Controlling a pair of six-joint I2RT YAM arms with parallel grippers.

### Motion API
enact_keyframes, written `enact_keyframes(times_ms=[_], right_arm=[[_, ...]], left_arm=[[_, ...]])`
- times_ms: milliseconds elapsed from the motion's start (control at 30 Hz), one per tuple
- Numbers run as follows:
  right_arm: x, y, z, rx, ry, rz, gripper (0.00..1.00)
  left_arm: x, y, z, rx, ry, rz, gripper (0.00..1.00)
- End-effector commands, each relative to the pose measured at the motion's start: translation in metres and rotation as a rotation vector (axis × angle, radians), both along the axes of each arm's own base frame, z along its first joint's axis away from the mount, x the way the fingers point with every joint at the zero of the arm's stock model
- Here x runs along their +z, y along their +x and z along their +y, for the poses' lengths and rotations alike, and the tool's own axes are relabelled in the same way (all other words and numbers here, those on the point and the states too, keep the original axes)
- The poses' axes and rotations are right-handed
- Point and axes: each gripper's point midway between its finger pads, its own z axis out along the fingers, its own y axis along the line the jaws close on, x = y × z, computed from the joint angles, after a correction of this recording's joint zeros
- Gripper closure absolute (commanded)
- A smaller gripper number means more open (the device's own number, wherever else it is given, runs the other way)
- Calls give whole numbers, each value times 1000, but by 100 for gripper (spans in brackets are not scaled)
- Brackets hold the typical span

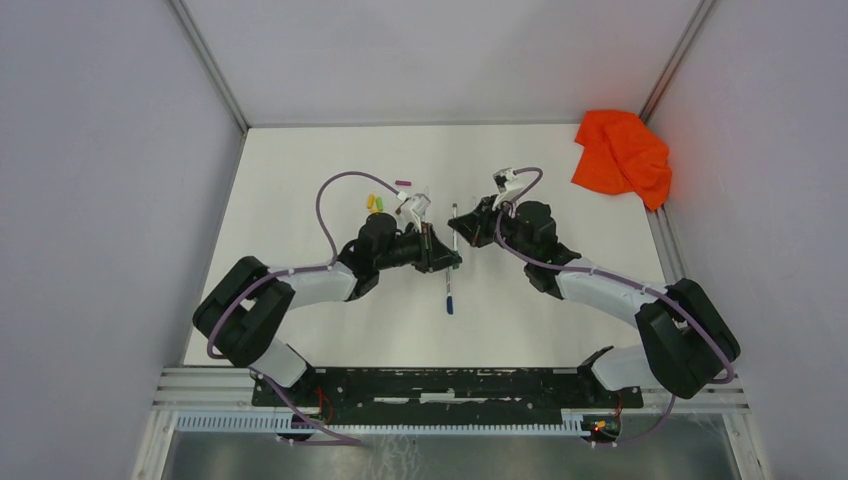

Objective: Open the pen caps

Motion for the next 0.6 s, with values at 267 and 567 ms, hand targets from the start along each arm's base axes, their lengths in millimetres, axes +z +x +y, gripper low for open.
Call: enact_keyframes(times_ms=[267,567], right_arm=[[40,33,-30,-30,159,-86,100],[102,45,-73,70,568,-201,100]], left_arm=[[16,-7,-3,-55,43,-168,98],[20,-50,-16,-310,-87,-158,98]])
